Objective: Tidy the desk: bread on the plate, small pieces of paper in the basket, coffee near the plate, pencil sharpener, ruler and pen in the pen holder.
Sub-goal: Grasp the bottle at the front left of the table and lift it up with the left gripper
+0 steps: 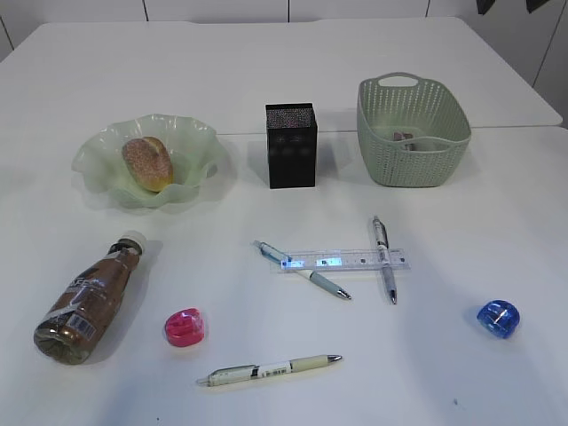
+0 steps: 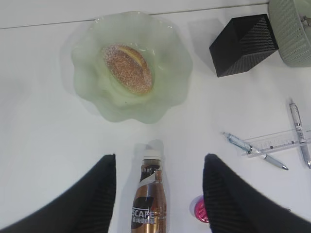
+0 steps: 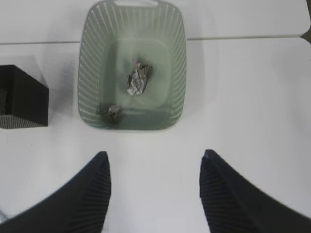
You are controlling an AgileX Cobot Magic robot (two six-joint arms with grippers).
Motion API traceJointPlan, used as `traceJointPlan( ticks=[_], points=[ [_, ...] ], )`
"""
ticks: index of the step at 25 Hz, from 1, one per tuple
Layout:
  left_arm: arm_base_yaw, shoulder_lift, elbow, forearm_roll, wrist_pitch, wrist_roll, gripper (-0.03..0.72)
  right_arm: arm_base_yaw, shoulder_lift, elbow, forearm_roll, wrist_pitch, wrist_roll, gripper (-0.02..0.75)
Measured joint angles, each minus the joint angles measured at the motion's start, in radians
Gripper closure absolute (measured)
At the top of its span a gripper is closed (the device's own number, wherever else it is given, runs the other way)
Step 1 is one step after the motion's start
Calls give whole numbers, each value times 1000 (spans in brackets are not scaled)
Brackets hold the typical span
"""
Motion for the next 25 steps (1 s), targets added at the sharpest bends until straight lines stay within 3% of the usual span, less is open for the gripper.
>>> traceJointPlan(
  ticks=[9,14,15,25],
  points=[
    [-4,0,0,-7,0,24,287,0,-273,341,50,2,-38,278],
    [-65,0,2,0,0,26,285,0,-354,451,63,2,-43,278],
    [-77,0,11,6,0,26,280,0,-435,573,83,2,-44,278],
    [-113,17,291,17,-3,26,181,0,-579,770,96,2,-46,278]
  ],
)
